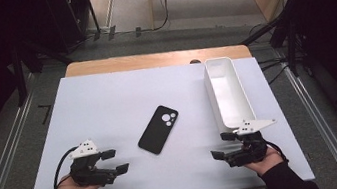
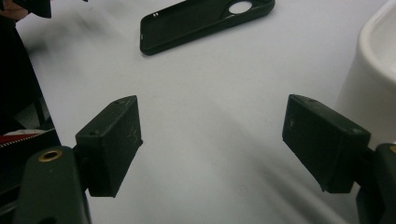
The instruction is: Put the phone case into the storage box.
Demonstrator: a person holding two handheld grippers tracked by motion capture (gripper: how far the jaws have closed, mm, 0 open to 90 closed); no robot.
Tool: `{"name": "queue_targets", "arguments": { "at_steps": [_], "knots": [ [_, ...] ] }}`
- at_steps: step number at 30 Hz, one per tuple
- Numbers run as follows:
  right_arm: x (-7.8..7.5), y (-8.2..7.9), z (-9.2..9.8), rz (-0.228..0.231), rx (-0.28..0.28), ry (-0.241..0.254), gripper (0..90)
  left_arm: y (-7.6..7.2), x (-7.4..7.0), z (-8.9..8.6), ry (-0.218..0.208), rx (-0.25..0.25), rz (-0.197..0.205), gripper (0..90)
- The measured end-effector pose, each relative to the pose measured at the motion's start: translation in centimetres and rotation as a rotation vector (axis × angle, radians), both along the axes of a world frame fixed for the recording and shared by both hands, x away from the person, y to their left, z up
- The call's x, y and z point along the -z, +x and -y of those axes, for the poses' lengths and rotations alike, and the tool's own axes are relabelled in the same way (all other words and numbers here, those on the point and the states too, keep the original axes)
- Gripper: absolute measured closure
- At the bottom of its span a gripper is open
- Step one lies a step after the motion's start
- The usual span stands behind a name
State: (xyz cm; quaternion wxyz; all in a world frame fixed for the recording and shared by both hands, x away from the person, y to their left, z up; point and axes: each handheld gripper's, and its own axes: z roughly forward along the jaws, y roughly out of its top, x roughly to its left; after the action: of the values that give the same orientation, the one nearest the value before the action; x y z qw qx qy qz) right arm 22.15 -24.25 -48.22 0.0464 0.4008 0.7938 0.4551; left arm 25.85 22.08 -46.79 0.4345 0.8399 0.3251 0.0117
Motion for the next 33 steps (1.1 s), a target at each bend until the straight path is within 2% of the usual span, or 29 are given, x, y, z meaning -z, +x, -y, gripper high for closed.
{"name": "queue_targets", "arguments": {
  "at_steps": [16, 33],
  "knots": [
    [-0.12, 0.13, 0.11, 0.015, 0.022, -0.002, 18.1, 0.14, 0.00, -0.12, -0.004, -0.010, -0.011, 23.6],
    [-0.01, 0.24, 0.17, 0.004, 0.034, -0.006, 18.1, 0.22, 0.05, -0.15, -0.011, -0.011, -0.017, 23.6]
  ]
}}
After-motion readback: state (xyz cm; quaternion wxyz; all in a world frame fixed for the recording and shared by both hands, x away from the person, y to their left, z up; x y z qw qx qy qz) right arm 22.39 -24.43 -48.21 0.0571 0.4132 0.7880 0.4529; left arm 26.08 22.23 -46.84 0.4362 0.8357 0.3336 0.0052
